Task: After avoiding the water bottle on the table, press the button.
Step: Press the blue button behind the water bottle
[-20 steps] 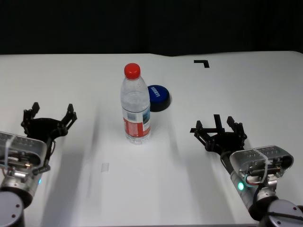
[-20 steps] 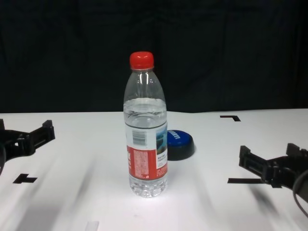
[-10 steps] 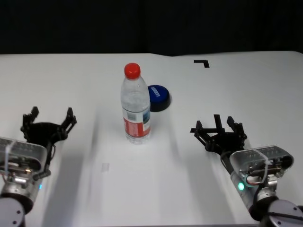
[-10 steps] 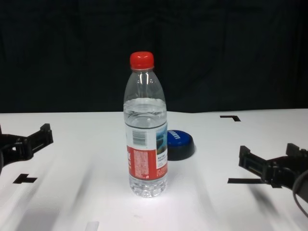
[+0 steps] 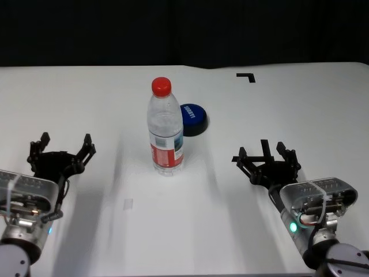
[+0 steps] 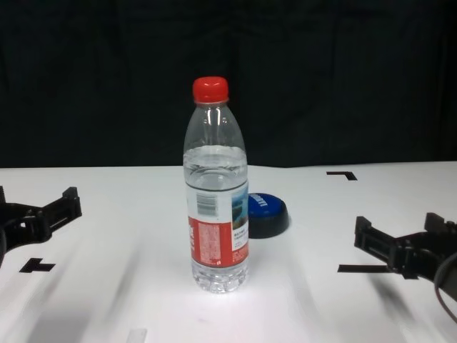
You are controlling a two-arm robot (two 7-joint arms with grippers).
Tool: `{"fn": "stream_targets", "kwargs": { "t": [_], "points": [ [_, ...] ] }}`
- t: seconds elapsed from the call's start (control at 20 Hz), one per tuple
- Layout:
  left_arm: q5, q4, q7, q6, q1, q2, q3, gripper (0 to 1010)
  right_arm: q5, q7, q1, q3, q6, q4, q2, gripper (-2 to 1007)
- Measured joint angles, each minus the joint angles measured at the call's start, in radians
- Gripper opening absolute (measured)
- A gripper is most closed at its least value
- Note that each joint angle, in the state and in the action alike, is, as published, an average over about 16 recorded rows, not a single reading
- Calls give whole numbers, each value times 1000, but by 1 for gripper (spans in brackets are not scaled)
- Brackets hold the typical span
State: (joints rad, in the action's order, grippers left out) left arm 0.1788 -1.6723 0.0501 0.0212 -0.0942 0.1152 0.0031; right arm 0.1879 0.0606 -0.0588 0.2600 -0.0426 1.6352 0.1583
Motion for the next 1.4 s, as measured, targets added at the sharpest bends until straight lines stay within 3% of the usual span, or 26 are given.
{"fn": "stream_targets", "kwargs": {
  "t": [1.4],
  "points": [
    [-6,-35,11,1,-40,-2,21,1003,0,0,0,0,0,0,0,1003]
  ]
}}
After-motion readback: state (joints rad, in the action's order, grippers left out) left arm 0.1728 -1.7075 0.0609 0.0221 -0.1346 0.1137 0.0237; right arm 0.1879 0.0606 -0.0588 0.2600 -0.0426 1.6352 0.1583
